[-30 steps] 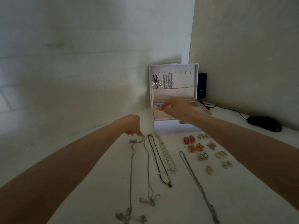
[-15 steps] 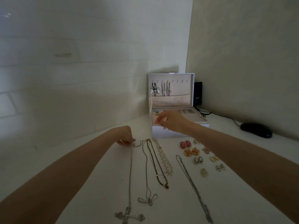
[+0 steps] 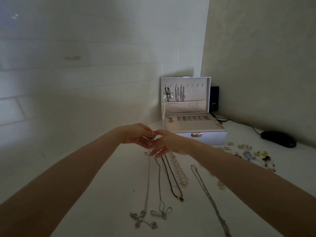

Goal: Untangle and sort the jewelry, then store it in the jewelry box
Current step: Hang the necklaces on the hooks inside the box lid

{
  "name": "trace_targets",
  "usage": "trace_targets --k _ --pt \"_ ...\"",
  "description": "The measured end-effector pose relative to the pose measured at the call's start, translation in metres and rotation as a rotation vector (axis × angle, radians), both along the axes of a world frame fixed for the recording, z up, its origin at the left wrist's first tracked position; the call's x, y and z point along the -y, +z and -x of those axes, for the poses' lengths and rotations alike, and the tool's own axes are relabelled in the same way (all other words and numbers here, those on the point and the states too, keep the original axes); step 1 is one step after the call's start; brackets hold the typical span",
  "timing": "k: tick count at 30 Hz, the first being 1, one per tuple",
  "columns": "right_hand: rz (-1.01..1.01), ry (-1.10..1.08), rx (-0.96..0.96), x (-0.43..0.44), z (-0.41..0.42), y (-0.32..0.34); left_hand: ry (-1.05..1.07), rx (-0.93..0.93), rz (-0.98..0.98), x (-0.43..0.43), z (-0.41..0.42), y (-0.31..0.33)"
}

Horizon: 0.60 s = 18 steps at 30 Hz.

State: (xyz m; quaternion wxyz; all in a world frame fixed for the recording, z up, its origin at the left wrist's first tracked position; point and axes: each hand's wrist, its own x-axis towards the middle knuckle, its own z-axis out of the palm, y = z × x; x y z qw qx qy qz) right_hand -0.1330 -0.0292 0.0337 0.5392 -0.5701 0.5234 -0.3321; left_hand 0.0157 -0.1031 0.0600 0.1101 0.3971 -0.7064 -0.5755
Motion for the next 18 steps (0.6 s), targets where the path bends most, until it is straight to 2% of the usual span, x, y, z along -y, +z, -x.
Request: trace_targets --k 2,6,11,15,18 --pt "0.013 0.021 -0.017 0.001 -0.003 -0.001 0.007 -0.036 -0.01 0.001 -0.002 -0.001" --pt "0.127 -0.057 -0.18 0.006 0.005 0.001 0.029 -0.055 -0.018 0.002 -0.01 -0.002" --pt "0.173 -0.227 -0.199 0.012 0.015 0.003 -0.051 -0.018 -0.083 0.004 -0.018 -0.004" --pt "0.179 -0.287 -0.288 0.012 0.015 0.001 -0.055 -0.05 -0.08 0.005 -0.018 -0.002" --pt "0.195 -0.317 -0.248 0.009 0.012 0.001 -0.053 -0.066 -0.04 0.006 -0.016 0.001"
